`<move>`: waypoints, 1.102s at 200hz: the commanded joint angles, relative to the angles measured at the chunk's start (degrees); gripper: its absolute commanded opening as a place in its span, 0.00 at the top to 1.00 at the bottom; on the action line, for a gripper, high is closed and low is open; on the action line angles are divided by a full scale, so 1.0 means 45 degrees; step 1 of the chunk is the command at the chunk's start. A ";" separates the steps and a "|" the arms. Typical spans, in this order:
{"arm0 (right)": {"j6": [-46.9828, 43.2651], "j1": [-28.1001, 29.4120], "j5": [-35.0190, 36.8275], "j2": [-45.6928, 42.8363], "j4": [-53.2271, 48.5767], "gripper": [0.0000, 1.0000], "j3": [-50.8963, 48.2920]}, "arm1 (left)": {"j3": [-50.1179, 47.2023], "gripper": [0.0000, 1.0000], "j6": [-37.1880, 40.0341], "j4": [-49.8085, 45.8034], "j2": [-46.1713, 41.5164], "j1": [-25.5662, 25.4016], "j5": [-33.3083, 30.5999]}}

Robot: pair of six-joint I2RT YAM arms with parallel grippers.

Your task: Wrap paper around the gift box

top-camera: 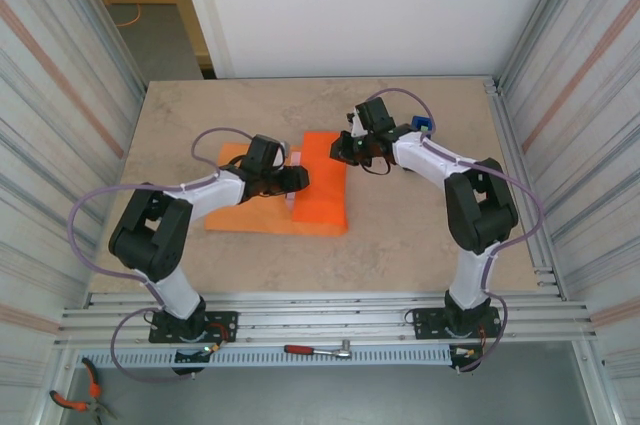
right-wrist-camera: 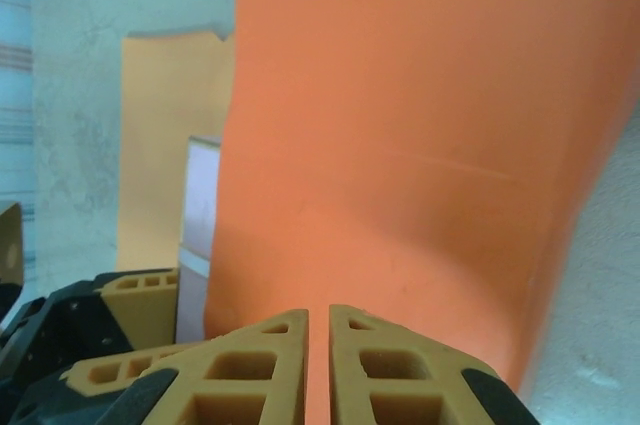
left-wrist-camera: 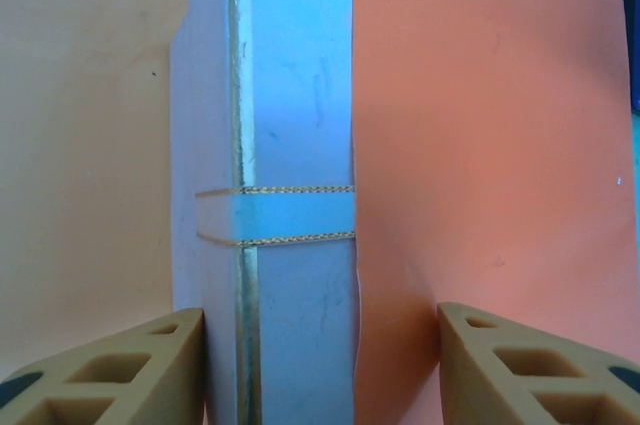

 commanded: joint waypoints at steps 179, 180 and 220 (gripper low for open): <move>-0.0973 -0.0087 -0.0373 0.1706 -0.1160 0.99 0.0676 | -0.0894 0.41 -0.0628 -0.1369 -0.1688 0.0448 -0.0544; -0.0974 -0.0078 -0.0358 0.1701 -0.1158 0.99 0.0657 | -0.0900 0.41 -0.0616 -0.1380 -0.1721 0.0463 -0.0566; -0.1052 -0.0107 -0.0356 0.1697 -0.1156 1.00 0.0484 | -0.1687 0.36 -0.0535 -0.2033 -0.3444 0.2425 -0.0942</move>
